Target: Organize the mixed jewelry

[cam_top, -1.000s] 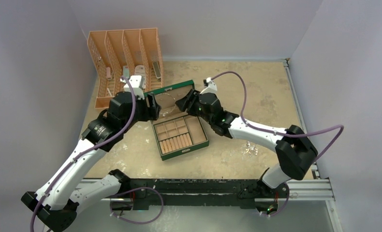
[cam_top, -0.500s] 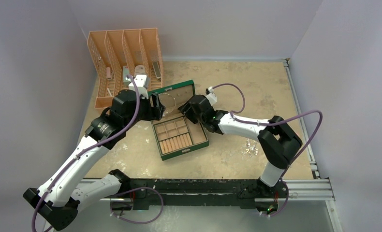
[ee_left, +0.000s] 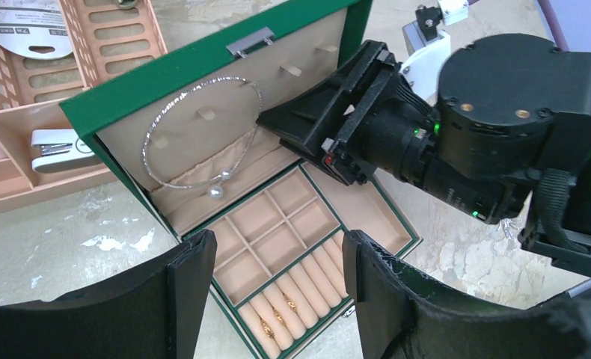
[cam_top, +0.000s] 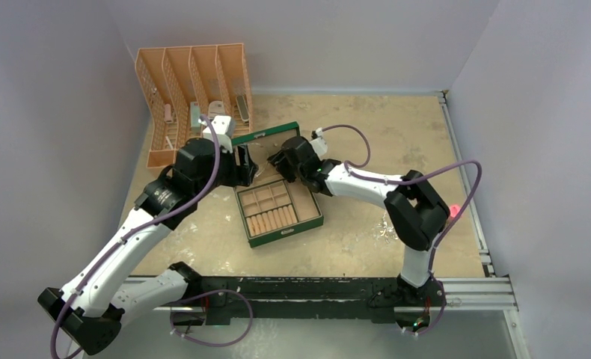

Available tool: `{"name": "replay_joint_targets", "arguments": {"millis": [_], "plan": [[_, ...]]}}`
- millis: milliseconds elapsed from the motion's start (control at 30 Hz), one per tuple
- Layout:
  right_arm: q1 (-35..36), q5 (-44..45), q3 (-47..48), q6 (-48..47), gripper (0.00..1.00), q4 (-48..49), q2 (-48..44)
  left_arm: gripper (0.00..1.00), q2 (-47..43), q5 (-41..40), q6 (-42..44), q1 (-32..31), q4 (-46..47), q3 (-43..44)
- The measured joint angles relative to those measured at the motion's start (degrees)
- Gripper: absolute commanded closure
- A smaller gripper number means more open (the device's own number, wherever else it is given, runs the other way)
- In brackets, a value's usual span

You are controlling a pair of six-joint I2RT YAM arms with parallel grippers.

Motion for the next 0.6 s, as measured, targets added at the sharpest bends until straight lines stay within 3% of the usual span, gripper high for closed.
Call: {"name": "replay_joint_targets", "arguments": {"millis": [600], "plan": [[0.02,-1.14,2.05,3.17,0.55,-5.22,3.21,0.37,0.63,1.73,0.0,0.0,0.04,-0.02]]}}
